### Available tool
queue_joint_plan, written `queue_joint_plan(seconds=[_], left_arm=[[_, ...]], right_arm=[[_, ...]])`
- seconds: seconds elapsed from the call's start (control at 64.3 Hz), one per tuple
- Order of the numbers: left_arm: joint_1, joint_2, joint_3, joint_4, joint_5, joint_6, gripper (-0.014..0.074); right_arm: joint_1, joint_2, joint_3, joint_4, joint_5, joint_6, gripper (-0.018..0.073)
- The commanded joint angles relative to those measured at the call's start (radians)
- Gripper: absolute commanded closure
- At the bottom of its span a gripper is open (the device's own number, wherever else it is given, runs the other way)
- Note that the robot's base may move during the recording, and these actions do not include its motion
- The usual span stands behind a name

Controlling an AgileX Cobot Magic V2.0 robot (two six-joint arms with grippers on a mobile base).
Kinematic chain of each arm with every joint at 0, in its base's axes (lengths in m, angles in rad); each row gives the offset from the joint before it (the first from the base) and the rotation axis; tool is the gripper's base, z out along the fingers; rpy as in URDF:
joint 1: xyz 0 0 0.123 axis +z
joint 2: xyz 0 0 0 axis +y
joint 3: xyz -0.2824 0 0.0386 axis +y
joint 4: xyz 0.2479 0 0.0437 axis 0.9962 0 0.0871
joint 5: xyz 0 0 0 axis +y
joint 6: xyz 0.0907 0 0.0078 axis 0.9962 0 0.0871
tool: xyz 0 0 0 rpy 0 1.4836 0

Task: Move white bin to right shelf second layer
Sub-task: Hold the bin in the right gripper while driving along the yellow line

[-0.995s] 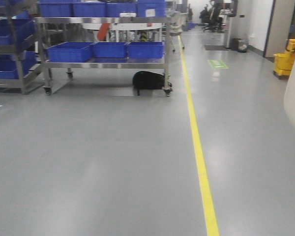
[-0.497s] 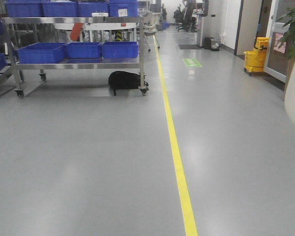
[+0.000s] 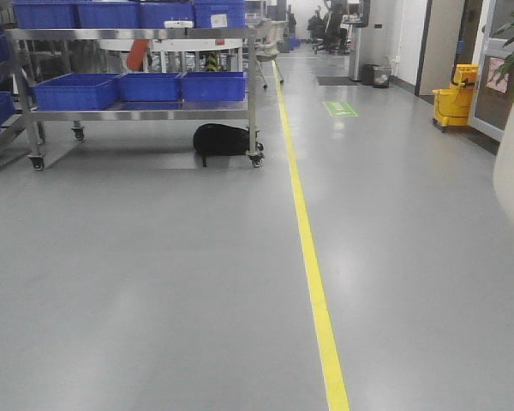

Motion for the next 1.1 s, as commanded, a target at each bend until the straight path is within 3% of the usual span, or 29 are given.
queue_joint_plan(seconds=[0.0,1.088], left_arm=[[-0.005,-0.018,0.028,-0.001,-0.083,-0.005,0.0512],[-0.005,-0.018,0.028,-0.001,-0.083,-0.005,0.0512]], right_arm=[[-0.006,-0.002,-0.03,-0.002,-0.064,-0.003,0.0494],[-0.006,-0.002,-0.03,-0.002,0.013,-0.003,0.0494]])
